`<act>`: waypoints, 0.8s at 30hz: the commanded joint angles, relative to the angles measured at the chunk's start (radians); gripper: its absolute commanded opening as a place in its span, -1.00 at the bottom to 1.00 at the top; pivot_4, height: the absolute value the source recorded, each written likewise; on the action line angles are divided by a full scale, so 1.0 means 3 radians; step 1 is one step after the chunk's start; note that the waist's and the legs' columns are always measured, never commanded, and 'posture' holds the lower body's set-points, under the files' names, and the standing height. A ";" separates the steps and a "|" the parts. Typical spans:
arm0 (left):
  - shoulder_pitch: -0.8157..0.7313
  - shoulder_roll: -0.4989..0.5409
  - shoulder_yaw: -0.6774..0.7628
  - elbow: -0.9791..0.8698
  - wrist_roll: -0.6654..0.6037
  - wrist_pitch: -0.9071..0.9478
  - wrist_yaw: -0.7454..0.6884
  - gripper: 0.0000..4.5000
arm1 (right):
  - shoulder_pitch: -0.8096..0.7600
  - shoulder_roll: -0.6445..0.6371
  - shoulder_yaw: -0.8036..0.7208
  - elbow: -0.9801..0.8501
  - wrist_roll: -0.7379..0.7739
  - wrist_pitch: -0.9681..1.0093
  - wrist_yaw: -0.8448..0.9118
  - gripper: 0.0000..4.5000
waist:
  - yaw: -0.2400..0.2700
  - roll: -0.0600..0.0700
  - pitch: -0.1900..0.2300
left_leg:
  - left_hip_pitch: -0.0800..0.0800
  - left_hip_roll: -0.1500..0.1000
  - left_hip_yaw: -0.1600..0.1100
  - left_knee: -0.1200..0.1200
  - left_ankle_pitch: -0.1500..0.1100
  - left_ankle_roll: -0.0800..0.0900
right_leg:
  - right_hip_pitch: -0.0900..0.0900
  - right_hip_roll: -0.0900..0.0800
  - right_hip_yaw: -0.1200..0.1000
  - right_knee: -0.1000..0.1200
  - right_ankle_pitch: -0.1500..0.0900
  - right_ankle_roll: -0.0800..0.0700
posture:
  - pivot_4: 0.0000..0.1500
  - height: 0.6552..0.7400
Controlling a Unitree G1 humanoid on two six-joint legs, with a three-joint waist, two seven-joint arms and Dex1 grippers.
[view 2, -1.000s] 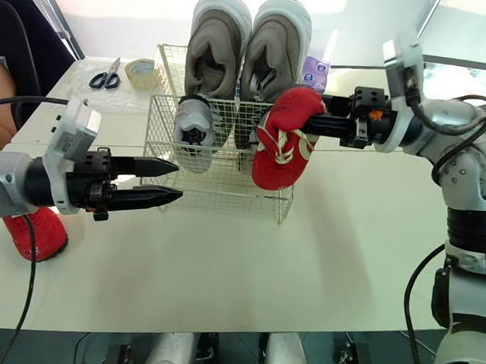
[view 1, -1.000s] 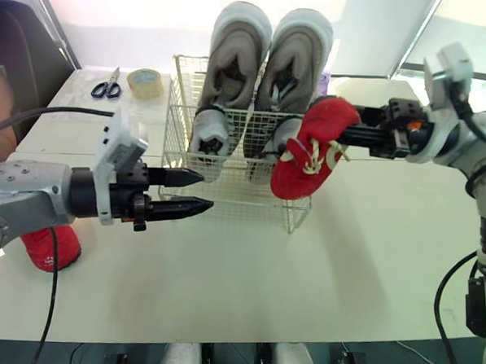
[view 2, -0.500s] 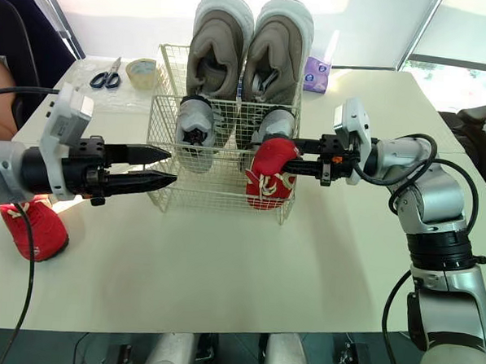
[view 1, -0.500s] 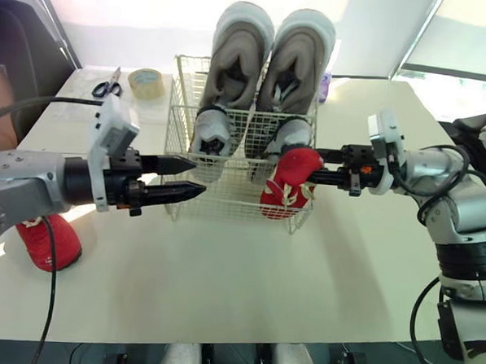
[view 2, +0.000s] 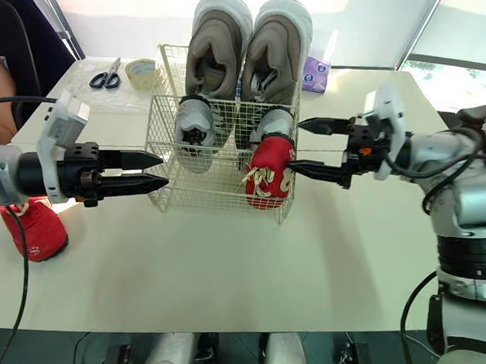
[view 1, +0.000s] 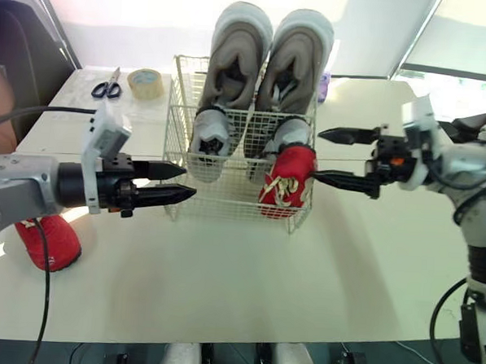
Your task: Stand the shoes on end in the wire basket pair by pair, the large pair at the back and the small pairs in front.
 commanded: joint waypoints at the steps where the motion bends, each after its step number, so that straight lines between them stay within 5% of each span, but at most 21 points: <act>1: -0.0022 0.0051 0.0229 0.0171 0.0123 -0.0067 -0.0014 0.23 | -0.0241 -0.0306 -0.0251 0.0006 -0.0016 0.0020 0.0021 0.91 | -0.0004 0.0000 0.0000 | 0.0000 0.0000 0.0000 0.0000 0.0000 0.0000 | 0.0000 0.0000 0.0000 0.0000 0.0000 0.0000 | 1.00 1.00; 2: -0.0079 0.0023 0.0309 0.0322 0.0154 -0.0075 0.0103 0.23 | -0.0470 -0.0280 -0.0324 0.0130 0.0075 0.0049 -0.0040 0.91 | -0.0005 0.0000 0.0000 | 0.0000 0.0000 0.0001 0.0001 -0.0001 0.0001 | -0.0001 0.0000 0.0000 0.0000 0.0000 0.0000 | 1.00 1.00; 6: -0.0130 0.0018 0.0692 0.0745 0.0356 -0.0146 0.0380 0.99 | -0.1171 0.0124 -0.0405 0.0259 0.0615 0.0332 -0.0179 1.00 | -0.0045 0.0002 0.0002 | 0.0004 0.0005 0.0002 0.0000 -0.0009 0.0015 | -0.0004 0.0006 0.0002 0.0003 0.0003 -0.0006 | 1.00 1.00; 11: 0.0268 0.0156 0.1364 0.1085 0.0765 -0.0157 0.0455 0.99 | -0.1305 0.0744 -0.0067 -0.0126 0.0993 0.0621 -0.0179 1.00 | -0.0097 -0.0002 -0.0001 | 0.0013 0.0014 0.0001 -0.0013 0.0009 -0.0015 | -0.0003 0.0012 0.0000 0.0012 0.0001 -0.0012 | 1.00 1.00; 13: 0.0790 0.0175 0.1903 0.1176 0.0960 -0.0035 0.0277 0.99 | -0.1053 0.0857 0.0314 -0.0340 0.0866 0.0558 0.0078 1.00 | -0.0104 -0.0004 -0.0002 | 0.0008 0.0012 0.0003 -0.0013 0.0009 -0.0015 | -0.0006 0.0007 -0.0001 0.0013 0.0001 -0.0012 | 1.00 1.00; 20: 0.1872 0.0034 0.3031 0.1447 0.0889 0.0464 -0.0339 0.99 | -0.0608 0.0722 0.0855 -0.0776 0.0793 0.0552 0.0766 1.00 | -0.0021 -0.0010 -0.0003 | -0.0018 -0.0001 0.0009 0.0000 -0.0002 0.0001 | -0.0024 -0.0017 -0.0008 0.0006 0.0001 -0.0010 | 1.00 1.00; 24: 0.2304 0.0036 0.3058 0.1968 0.1085 0.0316 -0.0843 0.99 | -0.0608 0.0661 0.0899 -0.0815 0.0769 0.0577 0.0894 1.00 | -0.0008 -0.0016 -0.0009 | -0.0014 0.0000 0.0007 0.0000 -0.0009 -0.0010 | -0.0041 -0.0025 -0.0009 0.0004 -0.0006 -0.0022 | 1.00 1.00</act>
